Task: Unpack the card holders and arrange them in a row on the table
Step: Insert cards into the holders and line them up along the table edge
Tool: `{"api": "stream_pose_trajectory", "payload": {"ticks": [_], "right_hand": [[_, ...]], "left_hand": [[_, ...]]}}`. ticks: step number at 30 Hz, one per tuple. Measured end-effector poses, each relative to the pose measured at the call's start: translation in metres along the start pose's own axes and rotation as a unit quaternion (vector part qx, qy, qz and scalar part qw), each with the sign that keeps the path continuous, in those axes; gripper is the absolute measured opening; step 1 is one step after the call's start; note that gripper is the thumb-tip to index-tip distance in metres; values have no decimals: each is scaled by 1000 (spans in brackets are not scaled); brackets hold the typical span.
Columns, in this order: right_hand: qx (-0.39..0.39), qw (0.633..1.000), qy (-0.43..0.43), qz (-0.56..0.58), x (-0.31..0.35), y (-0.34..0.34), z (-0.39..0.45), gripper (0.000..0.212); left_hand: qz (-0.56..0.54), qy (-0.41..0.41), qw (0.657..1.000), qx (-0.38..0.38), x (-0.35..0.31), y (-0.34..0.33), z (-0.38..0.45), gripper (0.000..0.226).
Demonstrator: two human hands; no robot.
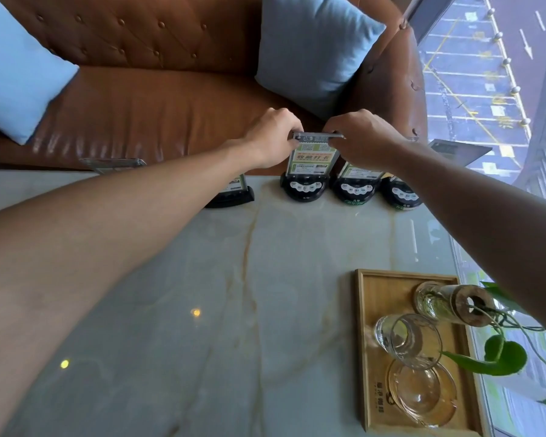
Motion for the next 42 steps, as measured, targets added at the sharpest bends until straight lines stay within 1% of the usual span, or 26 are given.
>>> {"api": "stream_pose_trajectory", "payload": {"ticks": [2,4,6,7,9,11,13,15,18,20,23,26,28,30,31,33,34,35,36,37,38,39,40,41,42], "right_hand": [[7,1000,0,-3,1,1,0,24],[31,999,2,-9,2,0,2,25],[56,998,0,-20,6,1,2,31],[55,998,1,-19,11,3,3,35],[24,1000,14,3,28,10,6,37],[-11,999,34,29,51,15,10,32],[-26,997,58,41,78,13,14,28],[-22,995,87,45,107,4,18,27],[36,991,127,14,142,-23,25,26],[58,990,131,-11,155,-39,31,23],[51,992,111,-19,160,-44,37,5],[76,990,114,-12,162,-45,32,10],[100,988,114,-3,165,-47,26,11],[135,985,105,20,167,-51,20,17],[161,981,101,33,168,-54,17,20],[212,972,100,37,168,-59,12,24],[229,968,98,29,166,-60,11,27],[232,968,95,21,162,-58,11,29],[215,972,90,17,158,-54,13,29],[178,981,80,16,153,-46,17,26],[123,990,68,10,148,-37,21,22],[64,996,59,-5,145,-29,24,24],[21,997,64,-25,145,-24,26,30],[3,996,85,-41,149,-24,28,40],[9,992,113,-50,155,-27,29,50]], "left_hand": [[-6,4,1000,8,3,2,-4,20],[-17,15,1000,16,12,6,-9,24],[-11,34,999,34,29,12,-17,33],[0,41,998,47,39,16,-23,38],[24,56,995,74,61,27,-37,45],[44,75,991,98,80,36,-52,50],[65,87,986,124,95,38,-65,53],[69,96,985,130,110,37,-78,46],[55,100,990,87,125,37,-94,27],[37,103,993,53,130,36,-102,21],[-3,95,995,14,131,33,-108,14],[-59,92,994,-32,131,34,-108,11],[-93,95,990,-44,131,33,-106,14],[-119,89,989,-25,129,28,-102,24],[-134,83,988,-6,127,24,-100,35],[-169,71,982,41,120,14,-99,65],[-187,69,978,59,118,9,-99,78],[-205,71,974,66,118,6,-100,85],[-219,79,970,67,119,3,-101,85],[-226,84,968,67,119,1,-103,80],[-223,89,968,72,118,-2,-105,70],[-214,89,969,82,116,-6,-108,59],[-201,90,971,94,113,-10,-109,46],[-192,88,972,101,109,-14,-112,37],[-189,91,973,101,107,-18,-113,37]]}}
Point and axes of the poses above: each hand's wrist, its own z-axis towards the middle knuckle, its own y-axis out of the back of the hand, x = y × z, the point moved 8 cm from there along z, towards the middle knuckle, and after that the axes turned 9 degrees about x, right-handed, at the moved point
